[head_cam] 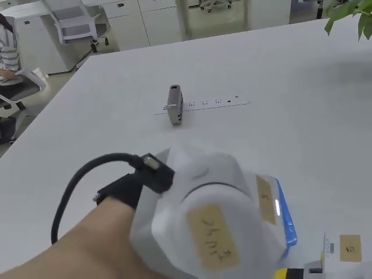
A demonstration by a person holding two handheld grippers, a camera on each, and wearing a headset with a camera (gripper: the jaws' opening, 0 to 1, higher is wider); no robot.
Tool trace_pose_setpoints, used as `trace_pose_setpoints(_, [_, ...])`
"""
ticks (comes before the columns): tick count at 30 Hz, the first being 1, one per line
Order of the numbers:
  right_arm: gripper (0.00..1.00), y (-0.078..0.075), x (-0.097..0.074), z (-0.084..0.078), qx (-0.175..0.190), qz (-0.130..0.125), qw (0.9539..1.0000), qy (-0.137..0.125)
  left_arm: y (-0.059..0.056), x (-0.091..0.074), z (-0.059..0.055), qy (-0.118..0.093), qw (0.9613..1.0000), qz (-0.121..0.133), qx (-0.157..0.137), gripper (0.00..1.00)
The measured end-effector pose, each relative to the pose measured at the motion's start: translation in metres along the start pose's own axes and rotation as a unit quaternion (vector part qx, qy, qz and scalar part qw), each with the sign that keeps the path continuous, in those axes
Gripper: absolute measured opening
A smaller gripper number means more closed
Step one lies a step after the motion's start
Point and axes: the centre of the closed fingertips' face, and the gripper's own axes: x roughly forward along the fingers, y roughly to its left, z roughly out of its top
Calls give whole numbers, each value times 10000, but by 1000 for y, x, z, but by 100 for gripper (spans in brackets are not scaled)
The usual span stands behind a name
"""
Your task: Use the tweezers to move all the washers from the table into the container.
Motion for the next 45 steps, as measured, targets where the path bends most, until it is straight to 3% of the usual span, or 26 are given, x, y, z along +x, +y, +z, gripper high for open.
trace_pose_setpoints(7, [8, -1, 1, 2, 86, 25, 9999, -71, 2, 1, 1, -63, 9998, -145, -101, 0])
trace_pose_setpoints(12, [22, 3, 3, 18, -310, 47, 9990, -327, -1, 5, 0, -9, 9995, -301, -88, 0])
trace_pose_setpoints(16, [14, 7, 0, 30, -321, 176, 9976, -590, 0, 7, 2, -59, 9992, -343, -173, 0])
trace_pose_setpoints(19, [16, -1, 0, 27, -373, -5, 9981, -500, 3, 11, 2, -157, 9988, -344, -306, 0])
trace_pose_setpoints(21, [6, -1, -1, 25, -450, 0, 9979, -458, 6, 12, 0, -179, 9987, -295, -368, 0])
trace_pose_setpoints(22, [6, 3, -1, 25, -376, 97, 9981, -471, 9, 13, 0, -228, 9986, -238, -403, 0])
trace_pose_setpoints(26, [5, -1, 1, 21, -346, 31, 9987, -385, 7, 14, 3, -484, 9960, -298, -693, 0])
trace_pose_setpoints(29, [3, 0, 2, 19, -398, 25, 9986, -341, 7, 14, 3, -778, 9911, -256, -1045, 0])
trace_pose_setpoints(31, [3, 0, 2, 19, -474, 19, 9984, -321, 9, 10, 4, -1046, 9859, -94, -1302, 7])
trace_pose_setpoints(36, [2, -1, 3, 19, -424, 15, 9985, -336, 14, -5, -5, -1683, 9638, 526, -2002, 27])
trace_pose_setpoints(38, [2, -1, 2, 19, -362, 28, 9987, -358, 15, -10, -10, -1906, 9510, 774, -2308, 41])
trace_pose_setpoints(40, [2, -3, 2, 19, -211, 40, 9990, -401, 16, -18, -22, -2108, 9363, 1209, -2534, 52])
trace_pose_setpoints(42, [2, -5, 1, 19, -91, 23, 9990, -436, 14, -22, -31, -2220, 9249, 1457, -2721, 60])
trace_pose_setpoints(43, [2, -6, 0, 19, -37, 20, 9990, -454, 13, -27, -35, -2366, 9139, 1609, -2879, 62])
trace_pose_setpoints(44, [2, -6, 0, 19, 17, 18, 9989, -471, 13, -29, -38, -2440, 9070, 1694, -2987, 64])
trace_pose_setpoints(45, [2, -7, 0, 18, 31, 13, 9988, -483, 13, -33, -44, -2534, 8963, 1867, -3125, 65])
